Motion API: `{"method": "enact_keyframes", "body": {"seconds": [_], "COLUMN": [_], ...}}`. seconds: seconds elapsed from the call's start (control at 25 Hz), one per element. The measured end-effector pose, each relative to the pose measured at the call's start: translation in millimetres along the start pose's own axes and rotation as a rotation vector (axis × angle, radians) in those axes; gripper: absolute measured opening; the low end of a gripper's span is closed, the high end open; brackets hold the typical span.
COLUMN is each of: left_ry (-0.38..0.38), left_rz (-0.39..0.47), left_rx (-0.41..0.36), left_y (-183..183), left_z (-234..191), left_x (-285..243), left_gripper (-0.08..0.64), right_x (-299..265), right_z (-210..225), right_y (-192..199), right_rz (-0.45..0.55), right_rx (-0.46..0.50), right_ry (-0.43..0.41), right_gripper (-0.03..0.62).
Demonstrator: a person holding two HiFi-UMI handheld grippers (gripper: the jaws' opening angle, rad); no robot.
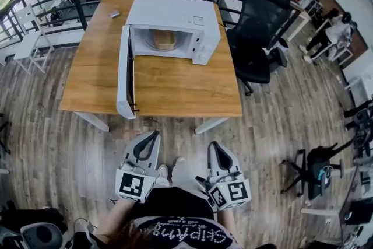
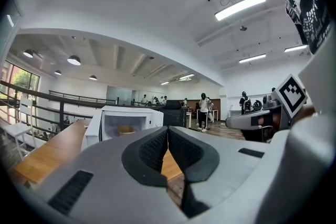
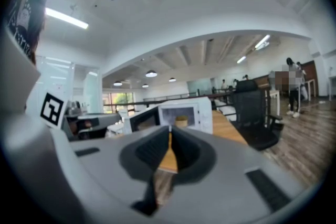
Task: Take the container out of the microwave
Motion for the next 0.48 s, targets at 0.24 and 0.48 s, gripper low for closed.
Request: {"method": "enact_keyframes", "body": {"seconds": [0.24, 0.48], "left_ry": [-0.028, -0.044], "left_rz": [-0.004, -0.008], "left_rx": [0.022, 0.026], "left_y": [5.2, 5.9], "left_z": [-7.0, -11.1], "left_x": [2.0, -6.7], "left_gripper": [0.032, 0.032], "right_x": [-11.3, -20.1], "right_z": [-7.5, -0.9], "right_y": [1.3, 4.7], "right_rz": [-0.011, -0.024], "right_rx": [0.012, 0.005], "right_ry": [-0.031, -0.038], "right_gripper": [0.037, 0.037]}}
Point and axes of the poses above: the fingertips, and each gripper's own axes: x backward along the fingers, z to its right, y out of its underside, the point moved 1 cm from there along x, backward along the fingers, and after that the axes turned 13 degrees about y, right-handed, at the moved point
